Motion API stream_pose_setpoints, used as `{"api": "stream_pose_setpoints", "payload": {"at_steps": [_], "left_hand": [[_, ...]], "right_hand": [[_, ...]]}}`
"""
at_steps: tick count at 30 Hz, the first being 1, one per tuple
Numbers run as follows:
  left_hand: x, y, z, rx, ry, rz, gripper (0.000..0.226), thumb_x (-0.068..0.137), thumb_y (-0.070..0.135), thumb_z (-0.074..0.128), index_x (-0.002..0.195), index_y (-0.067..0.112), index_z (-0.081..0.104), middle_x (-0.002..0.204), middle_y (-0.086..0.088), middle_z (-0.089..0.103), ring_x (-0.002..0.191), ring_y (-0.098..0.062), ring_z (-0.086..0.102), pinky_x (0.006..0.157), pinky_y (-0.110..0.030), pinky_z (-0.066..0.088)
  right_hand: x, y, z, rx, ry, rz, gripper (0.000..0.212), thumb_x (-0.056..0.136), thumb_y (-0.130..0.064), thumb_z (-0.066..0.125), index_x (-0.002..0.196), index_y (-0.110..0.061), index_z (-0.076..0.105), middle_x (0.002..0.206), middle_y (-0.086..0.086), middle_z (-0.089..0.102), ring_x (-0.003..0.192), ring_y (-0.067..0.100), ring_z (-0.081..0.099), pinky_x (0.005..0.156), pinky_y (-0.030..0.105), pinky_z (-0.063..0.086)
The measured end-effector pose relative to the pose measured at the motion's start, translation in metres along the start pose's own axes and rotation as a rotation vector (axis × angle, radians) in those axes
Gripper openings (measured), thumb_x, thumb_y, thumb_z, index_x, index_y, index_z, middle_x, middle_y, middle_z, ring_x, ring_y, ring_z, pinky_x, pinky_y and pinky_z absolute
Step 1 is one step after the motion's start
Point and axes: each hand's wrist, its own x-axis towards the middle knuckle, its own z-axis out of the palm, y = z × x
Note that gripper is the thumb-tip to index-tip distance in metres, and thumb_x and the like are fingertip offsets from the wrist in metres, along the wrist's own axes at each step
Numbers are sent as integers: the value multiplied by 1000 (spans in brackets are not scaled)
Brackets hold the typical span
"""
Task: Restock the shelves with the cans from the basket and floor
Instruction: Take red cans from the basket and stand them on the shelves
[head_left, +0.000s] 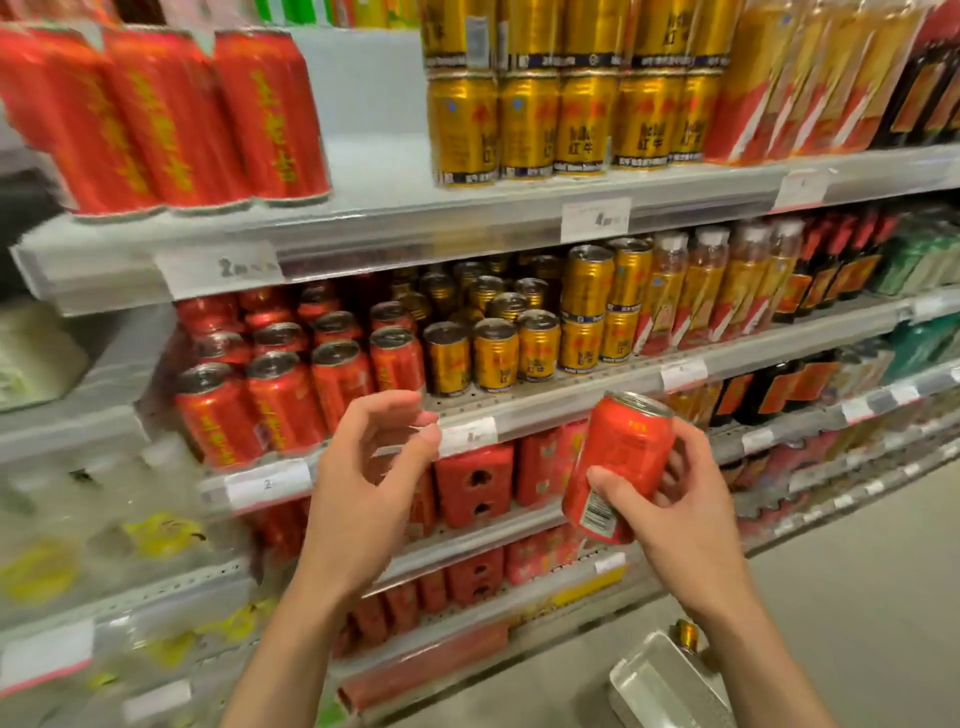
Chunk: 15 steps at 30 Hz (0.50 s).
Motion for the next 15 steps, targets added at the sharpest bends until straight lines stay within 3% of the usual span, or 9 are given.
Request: {"api": "stream_pose_setpoints", "payload": {"at_steps": [2,6,9,12,15], "left_hand": [[9,12,-29,0,38,44,22,90,29,71,111,33,67,104,6,75,101,-13,72,86,-29,57],[37,37,-75,50,101,147,22,89,30,71,111,31,67,102,8,76,97,-10,72,85,-22,56],[67,58,-100,115,139,217,22,89,32,71,110,36,66,100,12,76,98,-10,72,84,-20,54],[99,82,-118,269,126,306,24,92,28,74,113,36,63,102,16,73,99,-5,70,80,-12,52],[134,108,-128,540,114,456,31,91,24,75,119,25,63,110,10,69,102,-6,66,85,-22,52]], "right_hand": [[2,-21,26,9,-40,-34,90,58,-56,87,137,-39,47,123,-12,68,108,-4,68,85,17,59],[20,-65,70,42,-96,-145,83,61,-49,88,135,-38,50,119,-17,69,107,-5,68,81,7,53],[43,-99,97,36,-125,-247,74,64,-51,90,127,-49,52,117,-27,68,109,-4,67,82,6,51],[69,-132,118,13,-124,-325,69,61,-58,92,110,-74,47,113,-38,66,109,-13,64,83,10,52],[97,-157,130,-35,-148,-389,76,56,-69,88,117,-70,43,117,-32,66,109,-19,60,90,17,47]]}}
